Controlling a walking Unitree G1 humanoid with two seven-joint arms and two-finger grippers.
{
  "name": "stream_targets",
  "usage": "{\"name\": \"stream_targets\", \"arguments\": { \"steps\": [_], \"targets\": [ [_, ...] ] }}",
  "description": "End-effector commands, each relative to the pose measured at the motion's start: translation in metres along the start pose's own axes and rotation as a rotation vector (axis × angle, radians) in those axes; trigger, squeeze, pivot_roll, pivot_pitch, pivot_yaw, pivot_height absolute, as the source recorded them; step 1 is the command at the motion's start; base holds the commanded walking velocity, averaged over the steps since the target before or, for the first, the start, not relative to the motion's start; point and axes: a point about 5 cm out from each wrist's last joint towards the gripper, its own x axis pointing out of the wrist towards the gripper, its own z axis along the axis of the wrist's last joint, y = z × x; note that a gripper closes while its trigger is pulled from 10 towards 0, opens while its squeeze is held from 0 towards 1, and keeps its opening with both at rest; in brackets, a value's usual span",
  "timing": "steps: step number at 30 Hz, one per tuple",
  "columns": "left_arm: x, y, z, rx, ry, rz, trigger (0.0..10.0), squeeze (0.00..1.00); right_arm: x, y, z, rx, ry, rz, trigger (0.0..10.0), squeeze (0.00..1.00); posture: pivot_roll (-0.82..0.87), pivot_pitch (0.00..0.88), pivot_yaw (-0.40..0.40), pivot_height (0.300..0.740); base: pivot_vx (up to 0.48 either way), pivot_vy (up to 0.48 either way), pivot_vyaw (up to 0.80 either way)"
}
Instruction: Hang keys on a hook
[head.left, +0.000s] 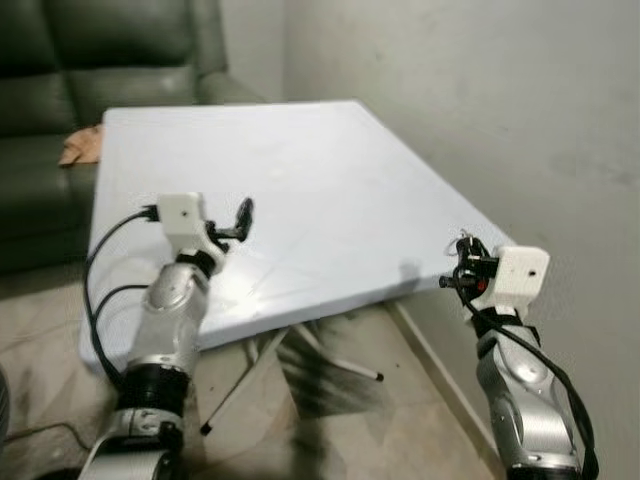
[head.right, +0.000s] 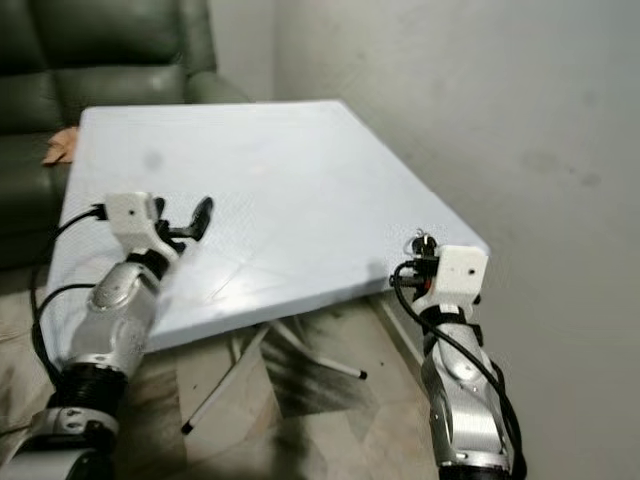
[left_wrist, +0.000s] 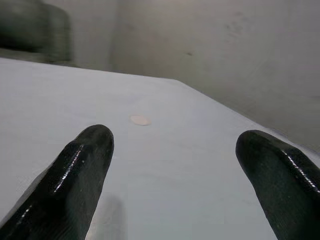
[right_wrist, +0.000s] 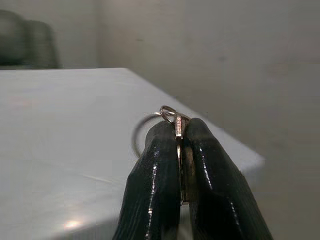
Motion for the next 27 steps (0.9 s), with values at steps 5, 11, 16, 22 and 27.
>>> {"name": "stream_targets", "arguments": {
  "steps": [5,11,16,22,27],
  "targets": [
    [0.0024,-0.0105,-0.0040,0.002,0.019,-0.025,10.0,0.00,0.0007,-0.0065,0.0015,-0.013,-0.002,-0.019,10.0,0.00,-0.09,0.000,-0.060,0.740,0.000,0.000,-0.77],
    [0.0023,-0.0109,-0.0043,0.009,0.018,-0.031,10.0,0.00,-0.0009,-0.0062,0.0010,-0.015,0.001,-0.018,10.0,0.00,-0.09,0.000,-0.060,0.740,0.000,0.000,-0.77],
    [0.0031,-0.0121,-0.0041,0.021,0.015,-0.034,10.0,0.00,-0.0002,-0.0069,0.0008,-0.017,0.002,-0.020,10.0,0.00,-0.10,0.000,-0.061,0.740,0.000,0.000,-0.77],
    [0.0033,-0.0104,-0.0024,0.041,0.006,-0.030,10.0,0.00,0.0003,-0.0071,0.0012,-0.017,0.000,-0.025,10.0,0.00,-0.10,0.000,-0.061,0.740,0.000,0.000,-0.77],
    [0.0028,-0.0089,-0.0016,0.033,0.000,-0.029,10.0,0.00,-0.0002,-0.0075,0.0010,-0.016,0.002,-0.027,10.0,0.00,-0.10,0.000,-0.062,0.740,0.000,0.000,-0.77]
  ]
}}
